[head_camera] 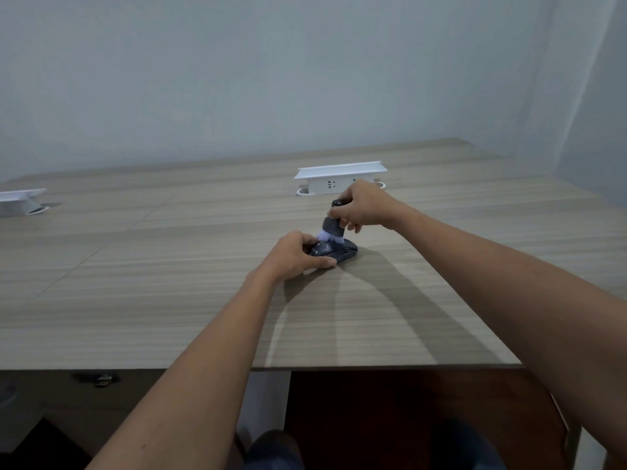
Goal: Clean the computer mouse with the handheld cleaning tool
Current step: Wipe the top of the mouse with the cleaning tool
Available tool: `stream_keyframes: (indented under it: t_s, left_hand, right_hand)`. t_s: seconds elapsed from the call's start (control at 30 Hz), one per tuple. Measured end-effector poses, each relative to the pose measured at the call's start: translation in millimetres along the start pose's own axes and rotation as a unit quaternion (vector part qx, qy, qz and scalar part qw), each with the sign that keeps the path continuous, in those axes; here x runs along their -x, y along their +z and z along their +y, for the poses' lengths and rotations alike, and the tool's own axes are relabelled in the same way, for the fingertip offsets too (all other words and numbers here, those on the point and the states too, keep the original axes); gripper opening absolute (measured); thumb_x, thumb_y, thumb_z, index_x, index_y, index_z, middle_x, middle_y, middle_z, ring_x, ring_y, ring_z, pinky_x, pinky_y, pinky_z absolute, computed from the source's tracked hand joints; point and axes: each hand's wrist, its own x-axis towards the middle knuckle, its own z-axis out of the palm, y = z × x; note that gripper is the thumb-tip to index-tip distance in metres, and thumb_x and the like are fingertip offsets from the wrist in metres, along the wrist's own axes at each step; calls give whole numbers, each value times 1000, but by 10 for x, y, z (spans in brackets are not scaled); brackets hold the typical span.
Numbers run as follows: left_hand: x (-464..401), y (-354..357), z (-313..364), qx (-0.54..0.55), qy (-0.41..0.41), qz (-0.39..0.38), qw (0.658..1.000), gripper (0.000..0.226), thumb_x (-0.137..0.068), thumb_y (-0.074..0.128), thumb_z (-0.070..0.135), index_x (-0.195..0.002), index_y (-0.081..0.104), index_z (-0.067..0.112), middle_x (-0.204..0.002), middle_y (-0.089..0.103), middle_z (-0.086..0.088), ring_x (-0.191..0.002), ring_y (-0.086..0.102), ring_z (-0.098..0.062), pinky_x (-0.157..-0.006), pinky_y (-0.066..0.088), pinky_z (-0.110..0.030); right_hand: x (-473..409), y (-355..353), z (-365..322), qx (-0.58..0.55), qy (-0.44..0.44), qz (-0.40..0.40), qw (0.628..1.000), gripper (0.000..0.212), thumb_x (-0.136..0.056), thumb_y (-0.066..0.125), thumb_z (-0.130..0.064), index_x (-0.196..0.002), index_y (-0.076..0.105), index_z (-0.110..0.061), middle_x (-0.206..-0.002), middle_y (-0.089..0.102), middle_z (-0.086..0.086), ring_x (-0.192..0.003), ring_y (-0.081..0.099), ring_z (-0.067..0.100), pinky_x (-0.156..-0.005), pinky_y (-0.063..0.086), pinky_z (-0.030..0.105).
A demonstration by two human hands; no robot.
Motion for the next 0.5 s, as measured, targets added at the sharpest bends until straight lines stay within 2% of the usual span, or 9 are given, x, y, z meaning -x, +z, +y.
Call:
stream_keyframes:
  t_s: [0.07,0.13,0.23,0.33,0.4,0.5]
  left_hand:
    - [5,-2,10,-2,2,-1,1000,39,-75,84,44,-103,78,18,-90,78,-5,-82,70,-21,-70,50,-36]
    - [-4,5,3,-6,0,0,1000,41,-74,84,46,-103,78,19,-91,78,-4,-87,72,-23,-79,55,-42]
    - [-15,7,-8,-7,-3,2,1000,42,-73,85,48,-104,78,20,-91,79,-1,-90,72,-20,-85,56,-42]
    - [-17,7,-5,-1,0,-4,1000,42,-72,85,46,-105,78,20,-91,79,0,-90,73,-20,-85,56,-42]
    - [-17,5,-1,0,-1,-6,1000,41,-73,85,45,-104,78,19,-91,79,-3,-91,73,-24,-83,56,-41]
    - [-23,9,-20,2,3,0,1000,40,-72,85,46,-101,79,19,-90,79,-9,-89,72,-28,-73,52,-36]
  right_hand:
    - [-10,-12,35,17,4,6,1000,19,-86,63,-10,-78,73,4,-64,70,12,-51,64,18,-42,51,21]
    - [-11,-51,113,54,14,11,998,20,-86,63,-9,-77,73,6,-69,73,19,-55,68,26,-48,58,29]
    - [29,-76,201,93,31,11,995,21,-85,63,-7,-75,71,9,-69,73,23,-49,66,27,-58,60,37]
    - [63,-70,203,71,25,18,997,21,-84,62,-7,-71,72,6,-66,73,19,-53,68,27,-50,59,30]
    - [71,-79,172,35,22,19,999,20,-85,63,-7,-71,72,3,-63,71,13,-51,66,22,-43,53,23]
    - [99,-95,115,-33,18,8,999,20,-85,64,-9,-66,69,-4,-60,67,8,-47,58,15,-43,50,22]
